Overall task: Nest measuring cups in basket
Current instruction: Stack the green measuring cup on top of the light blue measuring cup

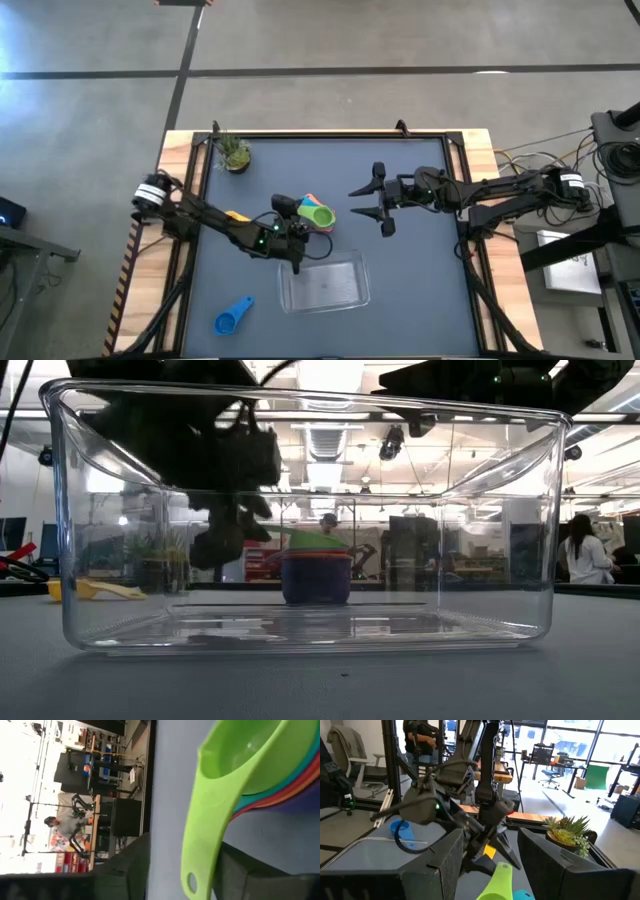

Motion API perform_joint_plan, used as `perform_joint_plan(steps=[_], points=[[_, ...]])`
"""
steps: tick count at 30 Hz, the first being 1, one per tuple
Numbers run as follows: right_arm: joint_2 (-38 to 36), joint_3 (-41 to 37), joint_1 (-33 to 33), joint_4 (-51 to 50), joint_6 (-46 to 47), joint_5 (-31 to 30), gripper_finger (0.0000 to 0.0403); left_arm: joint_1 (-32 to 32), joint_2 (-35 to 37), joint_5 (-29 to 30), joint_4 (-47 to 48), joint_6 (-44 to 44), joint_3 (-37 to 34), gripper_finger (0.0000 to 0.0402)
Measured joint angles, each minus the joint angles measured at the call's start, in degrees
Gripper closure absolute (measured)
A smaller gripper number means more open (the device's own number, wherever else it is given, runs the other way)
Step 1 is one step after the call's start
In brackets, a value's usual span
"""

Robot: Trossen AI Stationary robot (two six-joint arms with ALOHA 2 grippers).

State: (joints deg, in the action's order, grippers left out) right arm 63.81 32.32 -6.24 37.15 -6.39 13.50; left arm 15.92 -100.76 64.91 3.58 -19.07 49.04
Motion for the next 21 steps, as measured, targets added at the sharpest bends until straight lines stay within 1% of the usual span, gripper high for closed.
perform_joint_plan(steps=[3,6,9,12,17,21], points=[[0.0,0.0,0.0,-0.6,0.6,0.0,0.0225,0.8,2.9,0.0,4.3,4.4,0.0,0.022],[0.0,0.0,0.0,-1.1,0.5,0.0,0.0225,1.4,6.3,-0.6,10.5,10.9,0.0,0.0209],[0.0,0.0,0.0,-1.0,0.5,0.0,0.0225,1.4,9.7,-5.6,15.1,15.8,0.0,0.0205],[0.0,0.0,0.0,-1.0,0.3,0.0,0.0225,1.3,11.8,-10.2,15.2,16.8,0.0,0.0205],[0.0,0.0,0.0,-0.9,0.4,0.0,0.0225,1.3,12.3,-10.7,14.9,17.0,0.0,0.0205],[0.0,0.0,0.0,-0.9,0.4,0.0,0.0225,1.3,13.1,-15.0,14.2,17.9,0.0,0.0205]])
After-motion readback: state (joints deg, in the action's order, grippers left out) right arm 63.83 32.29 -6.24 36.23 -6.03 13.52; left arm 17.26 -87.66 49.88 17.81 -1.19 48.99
